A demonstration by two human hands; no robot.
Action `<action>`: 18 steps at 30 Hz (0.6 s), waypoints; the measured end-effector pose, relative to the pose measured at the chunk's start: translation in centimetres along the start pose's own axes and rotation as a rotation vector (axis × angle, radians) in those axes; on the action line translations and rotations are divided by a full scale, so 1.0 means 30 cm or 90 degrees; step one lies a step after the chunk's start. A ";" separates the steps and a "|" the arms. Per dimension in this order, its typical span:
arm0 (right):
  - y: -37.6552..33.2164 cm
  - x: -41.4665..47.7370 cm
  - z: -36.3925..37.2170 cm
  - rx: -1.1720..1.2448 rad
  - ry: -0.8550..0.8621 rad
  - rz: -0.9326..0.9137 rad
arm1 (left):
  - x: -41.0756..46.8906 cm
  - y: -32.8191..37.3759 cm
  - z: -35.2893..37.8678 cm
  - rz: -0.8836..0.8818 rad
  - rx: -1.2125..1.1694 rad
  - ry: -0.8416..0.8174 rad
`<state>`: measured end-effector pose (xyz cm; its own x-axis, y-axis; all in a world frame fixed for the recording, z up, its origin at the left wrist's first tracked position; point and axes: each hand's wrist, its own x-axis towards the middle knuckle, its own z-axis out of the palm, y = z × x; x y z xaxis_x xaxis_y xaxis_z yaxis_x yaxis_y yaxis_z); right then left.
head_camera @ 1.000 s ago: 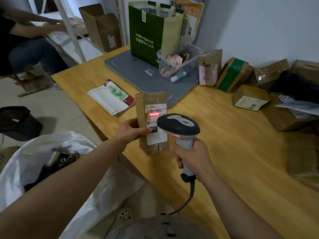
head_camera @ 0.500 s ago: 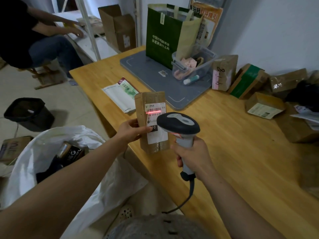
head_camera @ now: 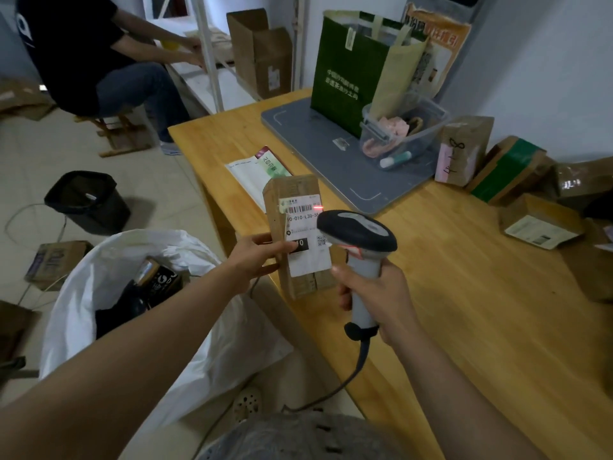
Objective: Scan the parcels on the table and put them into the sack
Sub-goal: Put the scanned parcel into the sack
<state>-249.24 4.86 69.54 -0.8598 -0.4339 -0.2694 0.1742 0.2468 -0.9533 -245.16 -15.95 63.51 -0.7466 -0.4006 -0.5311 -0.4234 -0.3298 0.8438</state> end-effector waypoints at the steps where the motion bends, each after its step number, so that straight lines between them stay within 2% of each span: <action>1: 0.010 0.014 0.003 0.018 0.018 0.006 | -0.004 -0.005 -0.019 -0.024 -0.031 -0.005; 4: 0.061 0.073 0.024 0.058 0.064 0.073 | -0.023 -0.042 -0.086 -0.091 -0.144 -0.051; 8: 0.116 0.112 0.139 0.053 -0.001 0.147 | -0.044 -0.124 -0.189 -0.100 -0.294 -0.099; 12: 0.171 0.153 0.304 0.032 -0.061 0.202 | -0.086 -0.195 -0.317 -0.107 -0.359 -0.042; 15: 0.204 0.190 0.436 0.070 -0.105 0.258 | -0.101 -0.253 -0.437 -0.118 -0.402 0.001; 18: 0.225 0.244 0.586 0.026 -0.097 0.258 | -0.072 -0.279 -0.581 -0.158 -0.327 0.031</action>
<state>-245.91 -11.88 58.75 -0.6379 -0.4331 -0.6368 0.5044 0.3898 -0.7705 -231.06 -27.24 56.26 -0.6271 -0.2937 -0.7215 -0.2694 -0.7873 0.5546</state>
